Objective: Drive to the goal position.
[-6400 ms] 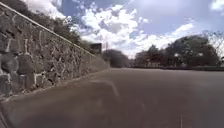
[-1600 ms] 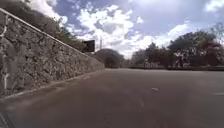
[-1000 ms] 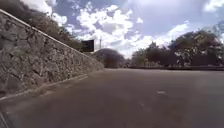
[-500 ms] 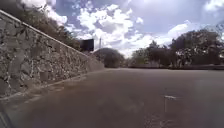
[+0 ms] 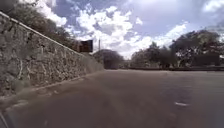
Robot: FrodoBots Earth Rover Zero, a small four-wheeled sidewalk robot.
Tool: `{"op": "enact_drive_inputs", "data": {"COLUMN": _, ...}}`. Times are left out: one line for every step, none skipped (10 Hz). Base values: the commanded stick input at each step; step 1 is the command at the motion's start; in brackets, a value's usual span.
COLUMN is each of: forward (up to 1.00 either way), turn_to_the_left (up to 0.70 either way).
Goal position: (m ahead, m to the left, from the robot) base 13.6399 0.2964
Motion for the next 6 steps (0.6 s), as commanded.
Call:
{"op": "enact_drive_inputs", "data": {"forward": 0.70, "turn_to_the_left": 0.00}}
{"op": "enact_drive_inputs", "data": {"forward": 0.70, "turn_to_the_left": 0.00}}
{"op": "enact_drive_inputs", "data": {"forward": 0.70, "turn_to_the_left": 0.00}}
{"op": "enact_drive_inputs", "data": {"forward": 0.70, "turn_to_the_left": 0.00}}
{"op": "enact_drive_inputs", "data": {"forward": 0.70, "turn_to_the_left": 0.00}}
{"op": "enact_drive_inputs", "data": {"forward": 0.70, "turn_to_the_left": 0.00}}
